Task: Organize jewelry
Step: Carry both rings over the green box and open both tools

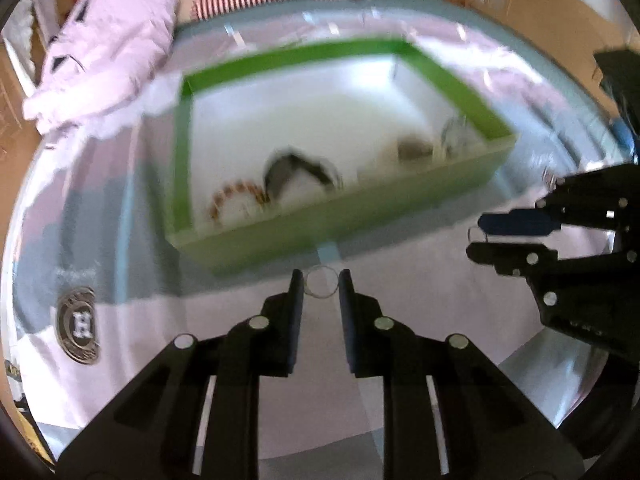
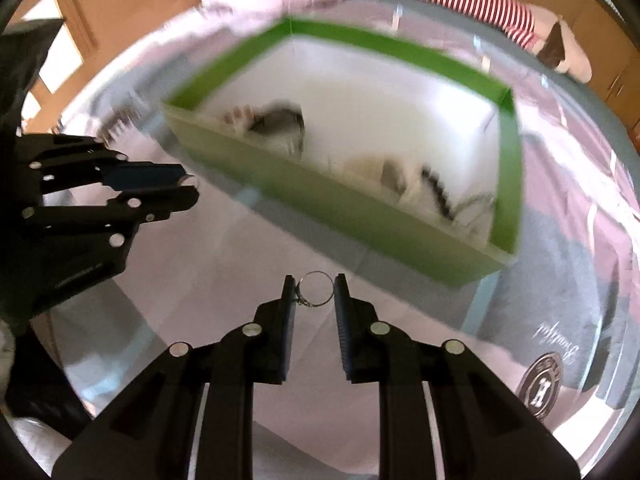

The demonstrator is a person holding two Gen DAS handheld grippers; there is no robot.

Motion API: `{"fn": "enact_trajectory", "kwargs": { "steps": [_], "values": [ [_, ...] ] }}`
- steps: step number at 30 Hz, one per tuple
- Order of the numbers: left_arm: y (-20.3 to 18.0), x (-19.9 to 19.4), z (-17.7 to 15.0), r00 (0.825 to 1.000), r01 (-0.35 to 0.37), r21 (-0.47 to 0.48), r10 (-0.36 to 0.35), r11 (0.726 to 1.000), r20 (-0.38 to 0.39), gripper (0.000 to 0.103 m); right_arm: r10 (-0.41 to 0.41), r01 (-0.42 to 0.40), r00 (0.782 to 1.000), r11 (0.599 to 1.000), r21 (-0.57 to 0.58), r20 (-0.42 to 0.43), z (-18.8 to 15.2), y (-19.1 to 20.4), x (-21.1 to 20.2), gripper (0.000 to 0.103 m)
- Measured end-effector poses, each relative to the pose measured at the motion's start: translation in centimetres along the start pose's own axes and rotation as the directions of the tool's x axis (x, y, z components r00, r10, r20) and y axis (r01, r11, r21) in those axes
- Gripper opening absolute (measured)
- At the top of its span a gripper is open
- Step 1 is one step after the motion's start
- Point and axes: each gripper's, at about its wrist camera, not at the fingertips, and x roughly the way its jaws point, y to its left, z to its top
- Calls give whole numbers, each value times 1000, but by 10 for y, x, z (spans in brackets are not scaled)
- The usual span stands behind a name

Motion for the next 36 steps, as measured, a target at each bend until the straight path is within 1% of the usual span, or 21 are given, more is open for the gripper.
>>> {"fn": "enact_trajectory", "kwargs": {
  "steps": [3, 4, 6, 8, 9, 11, 13, 15, 17, 21, 25, 26, 27, 28, 29, 30, 31, 33, 34, 36],
  "values": [
    [5, -16, 16, 998, -14, -24, 16, 1000, 58, 18, -24, 20, 993, 999, 30, 112, 12, -9, -32, 19],
    [7, -19, 24, 997, -30, -34, 33, 999, 73, 18, -41, 34, 986, 998, 48, 161, 18, -13, -46, 19],
    [9, -19, 36, 993, -68, -52, 73, 996, 93, 18, -84, 71, 971, 995, 67, 225, 27, -20, -62, 19],
    [11, -16, 44, 990, -93, -63, 99, 994, 103, 18, -101, 85, 965, 993, 75, 240, 36, -28, -61, 19],
    [12, -14, 46, 989, -99, -68, 106, 993, 103, 18, -105, 81, 963, 991, 105, 249, 40, -37, -56, 19],
    [12, -7, 47, 987, -115, -72, 122, 991, 102, 18, -96, 50, 958, 984, 172, 269, 44, -53, -44, 20],
    [10, -2, 49, 981, -143, -59, 149, 988, 127, 18, -101, 39, 952, 976, 213, 288, 44, -60, -32, 20],
    [10, 1, 52, 977, -159, -57, 166, 986, 135, 18, -104, 34, 951, 971, 235, 290, 46, -65, -20, 20],
    [13, 5, 58, 981, -134, -74, 143, 988, 128, 18, -92, 26, 955, 973, 227, 283, 49, -62, -14, 20],
    [16, 9, 68, 982, -126, -85, 136, 988, 133, 18, -92, 37, 962, 977, 208, 258, 55, -61, -4, 20],
    [21, 16, 70, 983, -126, -104, 138, 987, 117, 18, -91, 52, 975, 980, 194, 203, 53, -61, 8, 20],
    [22, 17, 70, 983, -128, -112, 141, 985, 114, 23, -104, 68, 977, 979, 191, 186, 54, -60, 11, 27],
    [24, 18, 70, 984, -128, -123, 141, 984, 108, 34, -116, 80, 977, 978, 194, 179, 53, -60, 12, 41],
    [24, 17, 70, 983, -129, -129, 144, 983, 110, 38, -122, 84, 975, 976, 200, 184, 52, -60, 11, 47],
    [25, 16, 70, 982, -135, -134, 151, 982, 114, 46, -127, 84, 971, 974, 209, 201, 51, -61, 8, 57],
    [25, 14, 70, 980, -143, -136, 160, 980, 119, 51, -130, 85, 969, 973, 214, 208, 51, -61, 7, 62],
    [25, 13, 70, 979, -146, -137, 163, 980, 122, 53, -131, 82, 967, 972, 219, 217, 51, -61, 3, 64],
    [23, 11, 71, 978, -146, -140, 164, 979, 127, 63, -125, 70, 965, 971, 230, 230, 51, -62, -3, 65],
    [22, 9, 71, 978, -145, -139, 163, 980, 127, 65, -123, 66, 964, 969, 236, 234, 51, -62, -5, 67],
    [19, 8, 71, 978, -150, -131, 166, 980, 124, 71, -124, 62, 963, 966, 253, 239, 52, -63, -9, 79]
  ]
}}
